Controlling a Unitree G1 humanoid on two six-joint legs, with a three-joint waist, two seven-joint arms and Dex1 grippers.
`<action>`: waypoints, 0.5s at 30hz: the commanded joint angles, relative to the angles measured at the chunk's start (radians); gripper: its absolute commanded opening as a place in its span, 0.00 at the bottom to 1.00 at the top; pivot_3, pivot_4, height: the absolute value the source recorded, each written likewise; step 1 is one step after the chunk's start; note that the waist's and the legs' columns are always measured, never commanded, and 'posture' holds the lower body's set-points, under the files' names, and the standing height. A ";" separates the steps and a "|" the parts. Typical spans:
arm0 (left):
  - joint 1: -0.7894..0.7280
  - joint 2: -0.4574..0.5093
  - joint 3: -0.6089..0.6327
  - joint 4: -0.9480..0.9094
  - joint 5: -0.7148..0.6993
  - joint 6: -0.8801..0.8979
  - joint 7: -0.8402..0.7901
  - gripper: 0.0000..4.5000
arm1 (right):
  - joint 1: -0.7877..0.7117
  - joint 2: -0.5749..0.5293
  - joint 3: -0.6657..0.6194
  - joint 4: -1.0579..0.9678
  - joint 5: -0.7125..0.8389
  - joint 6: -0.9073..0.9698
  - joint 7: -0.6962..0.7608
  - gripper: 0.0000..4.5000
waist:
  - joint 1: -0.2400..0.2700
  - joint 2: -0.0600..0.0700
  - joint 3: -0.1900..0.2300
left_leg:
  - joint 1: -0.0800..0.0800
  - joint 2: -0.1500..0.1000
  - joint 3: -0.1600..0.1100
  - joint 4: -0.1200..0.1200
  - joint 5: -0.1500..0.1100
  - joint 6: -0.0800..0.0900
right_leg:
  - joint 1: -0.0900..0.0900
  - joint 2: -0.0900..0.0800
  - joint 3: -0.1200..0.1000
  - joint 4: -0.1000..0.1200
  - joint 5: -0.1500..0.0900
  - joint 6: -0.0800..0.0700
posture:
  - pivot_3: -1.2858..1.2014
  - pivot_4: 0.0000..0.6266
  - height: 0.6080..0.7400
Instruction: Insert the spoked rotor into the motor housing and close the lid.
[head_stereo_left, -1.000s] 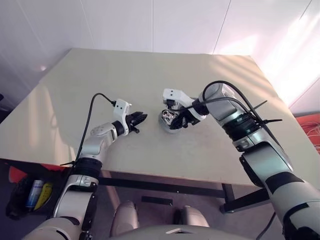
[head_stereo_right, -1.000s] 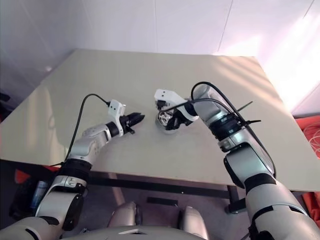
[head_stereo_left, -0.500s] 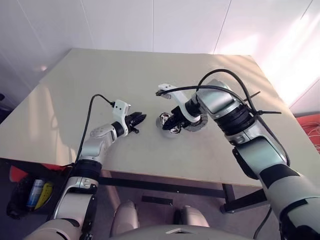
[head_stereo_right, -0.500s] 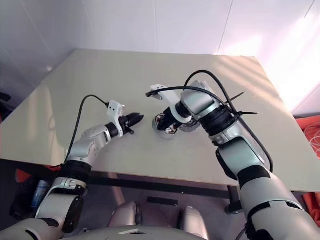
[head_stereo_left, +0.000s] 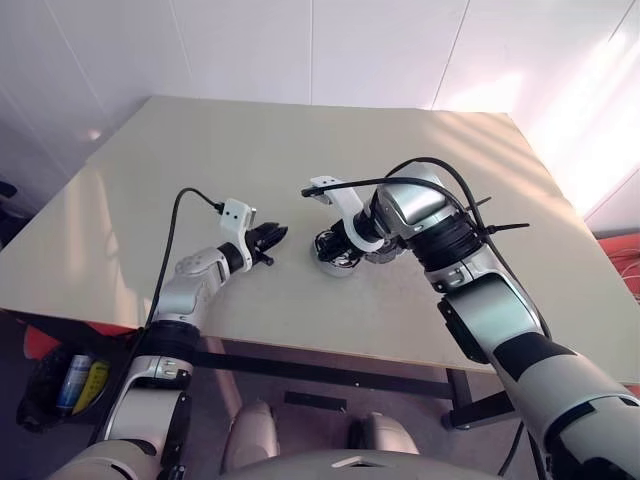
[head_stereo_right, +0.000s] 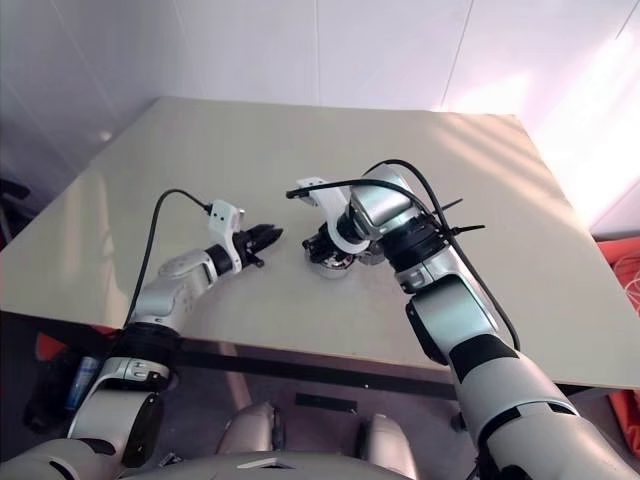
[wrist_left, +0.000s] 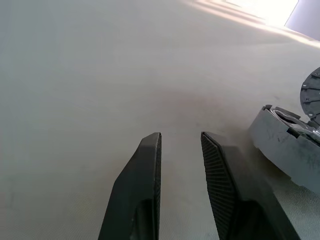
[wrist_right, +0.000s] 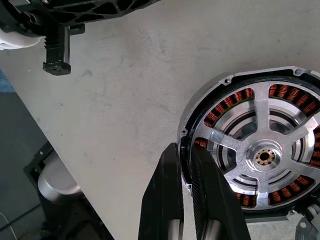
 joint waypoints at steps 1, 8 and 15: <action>-0.005 0.005 0.010 -0.041 -0.005 -0.009 0.002 0.30 | -0.026 -0.004 -0.021 0.009 0.029 0.005 -0.058 0.00 | 0.001 0.000 0.000 | 0.000 0.000 0.000 0.000 0.000 -0.001 | 0.000 0.000 0.000 0.000 0.000 0.000 | 0.52 0.00 1.00; -0.018 0.005 0.013 -0.025 -0.005 -0.013 0.000 0.30 | -0.026 -0.009 -0.020 0.017 0.090 0.005 -0.107 0.49 | 0.001 0.000 0.000 | 0.000 -0.001 -0.005 -0.003 0.003 -0.005 | 0.000 0.000 -0.002 0.001 0.000 0.000 | 0.52 0.00 1.00; -0.034 0.005 0.017 -0.003 -0.011 -0.002 -0.007 0.30 | -0.105 -0.009 -0.053 0.027 0.202 0.005 -0.130 0.99 | 0.000 0.000 0.000 | 0.000 -0.002 -0.007 -0.003 0.005 -0.008 | 0.000 0.000 -0.003 0.001 0.000 0.000 | 0.52 0.00 1.00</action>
